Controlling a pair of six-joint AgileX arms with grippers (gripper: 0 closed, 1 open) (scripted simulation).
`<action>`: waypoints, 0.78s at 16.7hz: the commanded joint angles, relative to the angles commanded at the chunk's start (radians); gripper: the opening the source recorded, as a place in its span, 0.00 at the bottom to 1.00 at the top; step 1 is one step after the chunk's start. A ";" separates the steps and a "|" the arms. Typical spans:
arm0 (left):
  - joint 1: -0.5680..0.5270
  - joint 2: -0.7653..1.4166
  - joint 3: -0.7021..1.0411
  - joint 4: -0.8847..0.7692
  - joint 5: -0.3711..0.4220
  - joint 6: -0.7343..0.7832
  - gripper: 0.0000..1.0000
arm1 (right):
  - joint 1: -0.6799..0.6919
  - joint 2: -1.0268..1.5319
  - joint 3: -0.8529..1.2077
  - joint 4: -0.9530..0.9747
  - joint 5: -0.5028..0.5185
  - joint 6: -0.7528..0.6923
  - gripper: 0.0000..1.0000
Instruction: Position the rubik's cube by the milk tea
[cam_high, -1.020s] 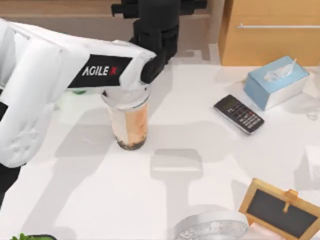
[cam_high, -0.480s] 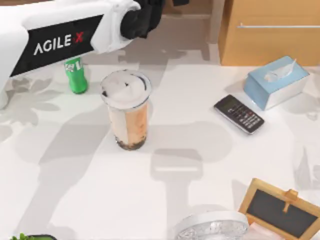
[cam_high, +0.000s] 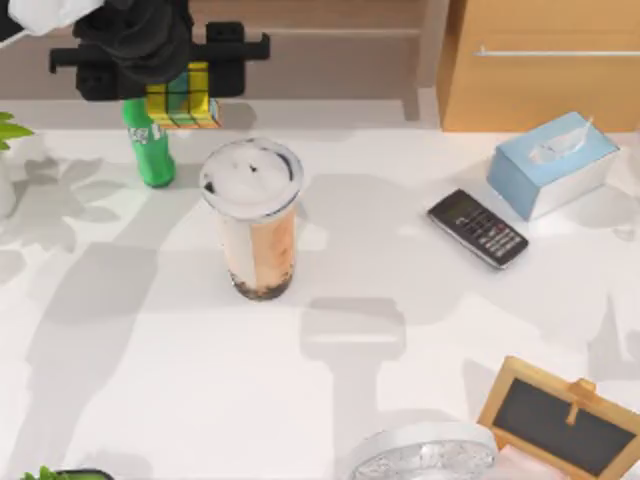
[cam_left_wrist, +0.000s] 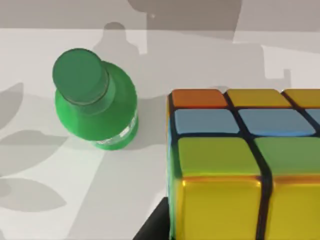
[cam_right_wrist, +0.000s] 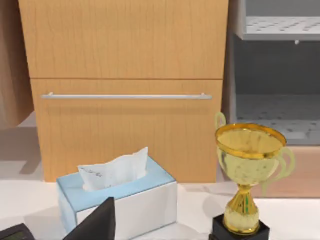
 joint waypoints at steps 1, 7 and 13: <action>0.045 0.001 -0.007 -0.076 0.029 0.028 0.00 | 0.000 0.000 0.000 0.000 0.000 0.000 1.00; 0.194 0.126 -0.078 -0.315 0.138 0.164 0.00 | 0.000 0.000 0.000 0.000 0.000 0.000 1.00; 0.190 0.127 -0.079 -0.317 0.138 0.167 0.00 | 0.000 0.000 0.000 0.000 0.000 0.000 1.00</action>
